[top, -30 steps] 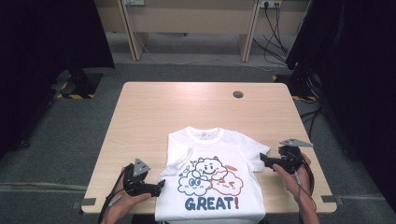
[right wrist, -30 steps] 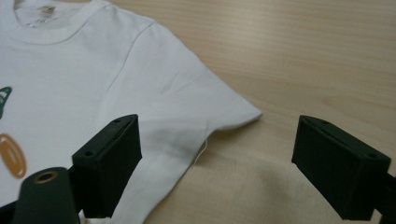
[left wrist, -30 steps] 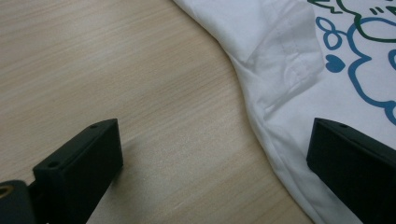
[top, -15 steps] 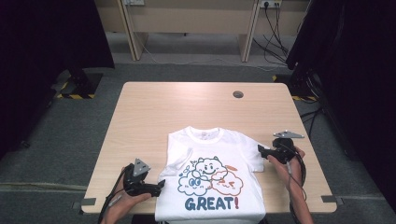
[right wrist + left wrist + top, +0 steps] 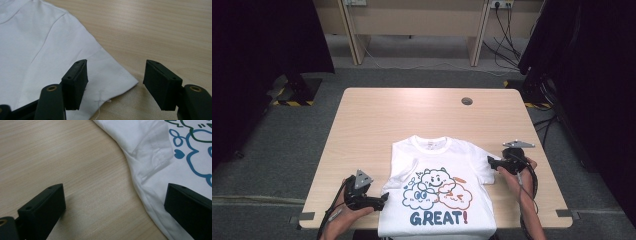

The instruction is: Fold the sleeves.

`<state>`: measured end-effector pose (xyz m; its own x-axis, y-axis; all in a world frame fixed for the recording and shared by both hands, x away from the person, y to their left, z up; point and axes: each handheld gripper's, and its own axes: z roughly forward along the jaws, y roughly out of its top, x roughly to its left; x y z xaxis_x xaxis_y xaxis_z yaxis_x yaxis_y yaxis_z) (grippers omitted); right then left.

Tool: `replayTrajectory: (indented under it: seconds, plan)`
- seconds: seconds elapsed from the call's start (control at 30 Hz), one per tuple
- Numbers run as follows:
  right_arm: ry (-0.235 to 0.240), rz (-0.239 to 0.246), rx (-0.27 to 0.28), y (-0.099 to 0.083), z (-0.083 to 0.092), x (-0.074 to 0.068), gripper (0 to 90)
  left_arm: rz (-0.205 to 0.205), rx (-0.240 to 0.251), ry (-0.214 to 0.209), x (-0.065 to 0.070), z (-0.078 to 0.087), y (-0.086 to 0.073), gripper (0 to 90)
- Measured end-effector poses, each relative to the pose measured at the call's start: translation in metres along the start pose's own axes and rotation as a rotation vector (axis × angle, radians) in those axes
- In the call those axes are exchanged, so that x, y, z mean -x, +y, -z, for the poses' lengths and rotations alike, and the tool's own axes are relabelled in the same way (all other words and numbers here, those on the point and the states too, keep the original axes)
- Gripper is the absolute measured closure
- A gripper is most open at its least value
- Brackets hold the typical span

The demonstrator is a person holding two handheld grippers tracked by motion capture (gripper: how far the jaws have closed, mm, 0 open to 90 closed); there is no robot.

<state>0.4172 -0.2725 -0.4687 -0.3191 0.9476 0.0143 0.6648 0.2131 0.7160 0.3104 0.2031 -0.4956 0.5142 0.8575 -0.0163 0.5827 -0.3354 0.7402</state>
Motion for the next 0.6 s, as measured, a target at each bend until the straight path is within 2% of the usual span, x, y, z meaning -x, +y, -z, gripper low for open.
replayTrajectory:
  seconds: [0.6]
  plan:
    - [0.0, -0.001, -0.014, -0.0011, 0.0003, -0.0007, 29.7, 0.0, 0.0, 0.0, 0.0, 0.0, 0.0, 2.3]
